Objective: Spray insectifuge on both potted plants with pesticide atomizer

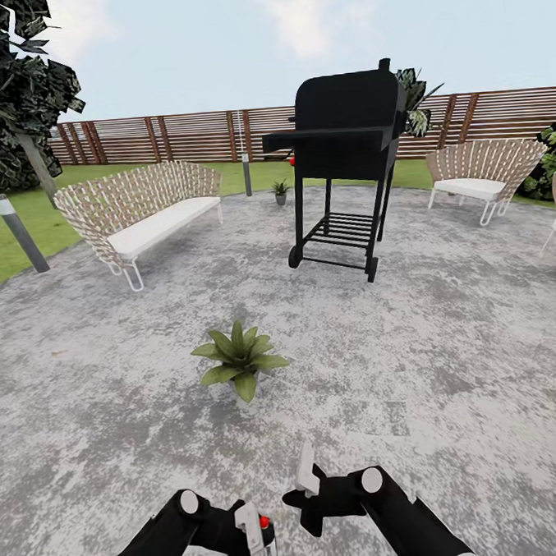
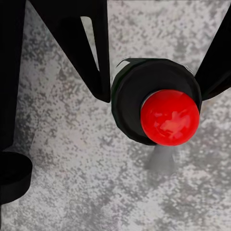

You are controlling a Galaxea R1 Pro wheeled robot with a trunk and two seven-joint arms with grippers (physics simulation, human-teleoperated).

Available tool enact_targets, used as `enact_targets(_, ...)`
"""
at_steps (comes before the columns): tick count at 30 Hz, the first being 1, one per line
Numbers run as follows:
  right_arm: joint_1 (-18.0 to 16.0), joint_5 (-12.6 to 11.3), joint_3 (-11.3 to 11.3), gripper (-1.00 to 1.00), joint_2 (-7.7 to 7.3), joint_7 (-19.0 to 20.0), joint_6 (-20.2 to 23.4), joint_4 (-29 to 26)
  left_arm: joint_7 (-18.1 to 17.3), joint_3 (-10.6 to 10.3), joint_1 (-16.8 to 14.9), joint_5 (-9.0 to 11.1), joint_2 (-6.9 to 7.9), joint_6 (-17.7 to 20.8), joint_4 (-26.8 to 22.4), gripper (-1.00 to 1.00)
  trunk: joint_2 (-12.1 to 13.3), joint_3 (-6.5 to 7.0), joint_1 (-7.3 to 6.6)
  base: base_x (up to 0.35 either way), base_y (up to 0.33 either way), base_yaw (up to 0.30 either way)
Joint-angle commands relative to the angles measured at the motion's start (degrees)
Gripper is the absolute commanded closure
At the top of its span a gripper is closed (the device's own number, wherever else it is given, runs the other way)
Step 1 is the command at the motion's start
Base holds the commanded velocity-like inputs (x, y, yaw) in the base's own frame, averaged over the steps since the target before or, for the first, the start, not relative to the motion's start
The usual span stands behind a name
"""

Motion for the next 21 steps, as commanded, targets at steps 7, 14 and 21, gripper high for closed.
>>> enact_targets(7, -0.02, 0.50, -0.05, 1.00, 0.01, 0.14, -0.22, -0.06, -0.02, 0.02, -0.11, -0.55, -1.65, -0.54, -0.06, 1.00, -0.02, -0.05, -0.01, 0.000, 0.000, 0.000)
enact_targets(14, -0.02, 0.50, -0.05, 1.00, 0.01, 0.14, -0.25, -0.06, 0.01, 0.12, -0.19, -0.33, -1.76, -0.54, -0.07, 1.00, -0.02, -0.05, -0.01, 0.000, 0.000, 0.000)
enact_targets(21, -0.02, 0.50, -0.05, 1.00, 0.01, 0.14, -0.29, -0.06, -0.04, 0.31, -0.58, -0.10, -1.66, -0.37, -0.07, 1.00, -0.02, -0.05, -0.01, 0.000, 0.000, 0.000)
